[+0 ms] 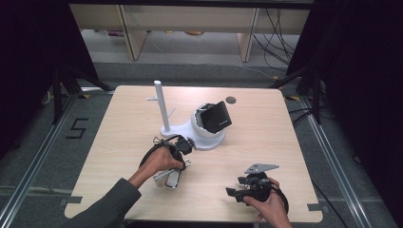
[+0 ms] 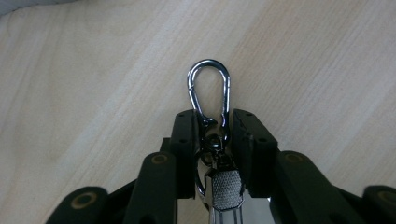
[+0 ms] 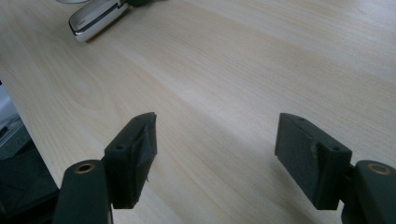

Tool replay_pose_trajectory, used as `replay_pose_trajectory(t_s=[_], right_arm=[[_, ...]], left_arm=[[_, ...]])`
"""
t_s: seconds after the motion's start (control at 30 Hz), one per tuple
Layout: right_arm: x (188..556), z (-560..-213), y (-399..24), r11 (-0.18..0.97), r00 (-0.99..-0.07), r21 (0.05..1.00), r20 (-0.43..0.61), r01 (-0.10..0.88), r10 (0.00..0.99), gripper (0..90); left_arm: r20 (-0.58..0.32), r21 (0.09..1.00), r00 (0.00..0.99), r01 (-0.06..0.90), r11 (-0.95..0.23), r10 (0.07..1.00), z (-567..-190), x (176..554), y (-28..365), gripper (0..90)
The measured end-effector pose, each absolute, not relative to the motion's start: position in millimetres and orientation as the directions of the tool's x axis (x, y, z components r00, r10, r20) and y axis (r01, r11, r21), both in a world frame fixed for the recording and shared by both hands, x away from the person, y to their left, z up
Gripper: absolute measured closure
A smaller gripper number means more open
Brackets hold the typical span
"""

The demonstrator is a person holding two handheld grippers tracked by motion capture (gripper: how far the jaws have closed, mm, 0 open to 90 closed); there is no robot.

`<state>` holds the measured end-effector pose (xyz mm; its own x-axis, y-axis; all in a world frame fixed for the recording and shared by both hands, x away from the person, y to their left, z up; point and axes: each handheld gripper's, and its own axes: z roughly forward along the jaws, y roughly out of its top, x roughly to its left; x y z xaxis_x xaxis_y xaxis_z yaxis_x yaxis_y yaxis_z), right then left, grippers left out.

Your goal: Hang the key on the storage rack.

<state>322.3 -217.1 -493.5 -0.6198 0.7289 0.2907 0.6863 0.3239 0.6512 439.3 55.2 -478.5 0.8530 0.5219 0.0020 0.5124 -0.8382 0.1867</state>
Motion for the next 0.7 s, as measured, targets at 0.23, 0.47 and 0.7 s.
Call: replay_pose_trajectory(t_s=[0.23,0.47,0.7], right_arm=[[323,-494,-217,0.328,-0.623,0.652,0.287,0.683,0.728,30.5],[323,-493,-217,0.352,-0.631,0.641,0.271,0.682,0.727,30.6],[323,-493,-218,0.353,-0.633,0.642,0.272,0.681,0.725,31.0]], left_arm=[[0.003,0.135,0.879,0.472,-0.871,0.477,-477,437,50,72.8],[0.030,0.094,0.911,0.408,-0.908,0.412,-477,436,44,75.1],[0.021,0.124,0.924,0.377,-0.918,0.382,-477,434,47,75.4]])
